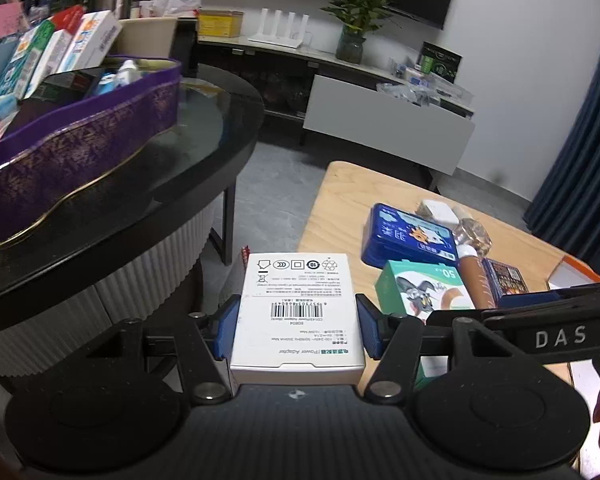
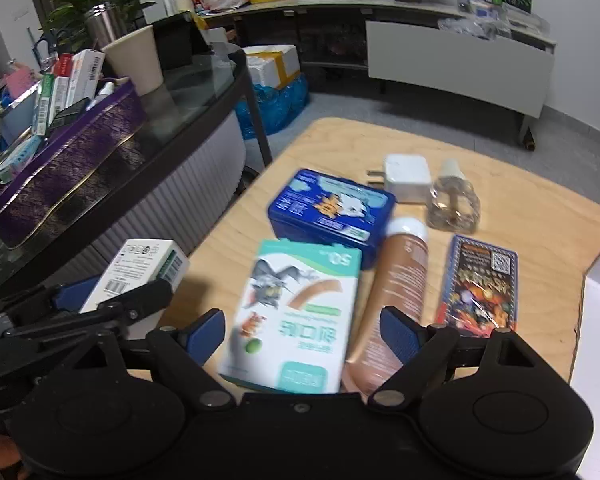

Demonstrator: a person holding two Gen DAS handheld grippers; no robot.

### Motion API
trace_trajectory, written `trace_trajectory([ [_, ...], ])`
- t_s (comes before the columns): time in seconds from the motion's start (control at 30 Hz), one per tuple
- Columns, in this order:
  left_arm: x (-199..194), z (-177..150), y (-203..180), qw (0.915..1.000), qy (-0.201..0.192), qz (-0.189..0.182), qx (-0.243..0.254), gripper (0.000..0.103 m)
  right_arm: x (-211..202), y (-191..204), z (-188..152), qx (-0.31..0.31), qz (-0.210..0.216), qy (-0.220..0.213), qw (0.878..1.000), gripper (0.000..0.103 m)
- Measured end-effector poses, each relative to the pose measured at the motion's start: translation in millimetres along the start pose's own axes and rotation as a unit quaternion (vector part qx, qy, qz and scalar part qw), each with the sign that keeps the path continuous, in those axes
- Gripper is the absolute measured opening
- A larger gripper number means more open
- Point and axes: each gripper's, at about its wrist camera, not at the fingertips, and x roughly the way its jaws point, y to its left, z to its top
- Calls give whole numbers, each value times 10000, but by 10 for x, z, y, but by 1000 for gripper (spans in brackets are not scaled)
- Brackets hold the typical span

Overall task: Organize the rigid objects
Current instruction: 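Grasp the white adapter box with the left tool while the right grasps the green bandage box, then carry the white box and green box over the tray with both tools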

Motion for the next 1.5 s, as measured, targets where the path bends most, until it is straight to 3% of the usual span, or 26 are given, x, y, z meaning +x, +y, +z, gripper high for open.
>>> trace_trajectory([
  [0.1, -14, 2, 59, 9998, -45, 181, -99, 59, 153, 85, 40, -97, -337, 228, 9991, 102],
  [0.23, -64, 8, 95, 9992, -123, 369, -60, 59, 270, 149, 97, -46, -326, 219, 9992, 103],
  [0.33, -75, -5, 93, 9991, -120, 398, -67, 59, 346, 288, 79, -476, -696, 297, 9960, 103],
  [0.47, -112, -26, 75, 9992, -124, 364, -78, 59, 326, 321, 21, -332, -824, 326, 9955, 103],
  [0.6, -158, -54, 97, 9994, -135, 302, -129, 59, 231, 219, -107, -82, -573, 152, 9982, 99],
  [0.67, -178, -66, 80, 9994, -144, 294, -104, 59, 200, 154, -122, 42, -631, 54, 9980, 85],
  [0.8, -218, -82, 56, 9995, -154, 238, -122, 59, 301, 94, -79, 267, -499, 357, 9978, 86],
  [0.93, -247, -99, 38, 9997, -165, 185, -81, 59, 288, 91, -135, 272, -524, 162, 9981, 85],
  [1.2, -354, -86, -111, 9996, -286, 46, 20, 59, -313, 63, -176, 237, -509, -606, 9966, 84],
  [1.33, -485, -65, -258, 9992, -382, -128, 75, 59, -695, -111, -251, 375, -662, -927, 9928, 84],
  [1.5, -640, -49, -582, 9974, -478, -457, 289, 59, -1248, -469, -520, 641, -1146, -1272, 9831, 84],
])
